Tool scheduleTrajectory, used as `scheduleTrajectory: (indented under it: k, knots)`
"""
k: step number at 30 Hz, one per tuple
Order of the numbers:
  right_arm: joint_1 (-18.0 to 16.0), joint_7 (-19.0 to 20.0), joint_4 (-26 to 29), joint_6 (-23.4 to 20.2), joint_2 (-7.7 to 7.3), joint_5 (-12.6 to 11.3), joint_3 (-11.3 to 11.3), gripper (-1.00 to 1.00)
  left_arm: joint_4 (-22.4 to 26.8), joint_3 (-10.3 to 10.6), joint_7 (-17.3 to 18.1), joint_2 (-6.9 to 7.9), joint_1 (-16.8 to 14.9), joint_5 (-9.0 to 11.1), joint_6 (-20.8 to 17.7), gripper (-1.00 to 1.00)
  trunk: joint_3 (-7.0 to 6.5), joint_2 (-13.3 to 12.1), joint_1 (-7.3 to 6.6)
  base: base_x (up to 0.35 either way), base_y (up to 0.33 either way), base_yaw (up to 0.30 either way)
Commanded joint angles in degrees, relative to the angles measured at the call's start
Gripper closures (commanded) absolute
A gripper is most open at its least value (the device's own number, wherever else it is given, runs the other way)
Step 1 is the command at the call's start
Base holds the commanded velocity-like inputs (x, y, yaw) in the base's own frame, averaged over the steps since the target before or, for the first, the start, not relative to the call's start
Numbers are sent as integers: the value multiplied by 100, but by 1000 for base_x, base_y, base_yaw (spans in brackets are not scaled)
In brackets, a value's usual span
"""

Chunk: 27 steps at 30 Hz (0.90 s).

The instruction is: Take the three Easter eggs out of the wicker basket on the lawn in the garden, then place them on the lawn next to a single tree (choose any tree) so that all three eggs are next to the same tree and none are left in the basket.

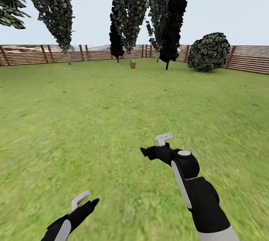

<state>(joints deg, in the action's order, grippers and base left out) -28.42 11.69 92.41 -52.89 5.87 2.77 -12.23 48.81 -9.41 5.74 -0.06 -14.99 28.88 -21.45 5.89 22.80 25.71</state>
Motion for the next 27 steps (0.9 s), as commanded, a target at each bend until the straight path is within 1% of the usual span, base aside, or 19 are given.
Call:
scheduleTrajectory:
  k: [1, 17, 27]
  knots:
    - [-6, 27, 5, -27, 2, 30, -2, -100, 6, -17, 15, -2, -4, 38, -44, -100, 12, 12, 7, 334, -84, 1]
    - [-6, 16, -3, 3, -7, 38, -19, -100, 53, -10, 22, -8, -4, 47, -44, -100, 12, 12, 7, 334, -84, 0]
    - [-6, 4, -3, -23, 8, 39, 30, -100, 76, -16, 18, -6, -4, 48, -44, -100, 12, 12, 7, 334, -84, 0]
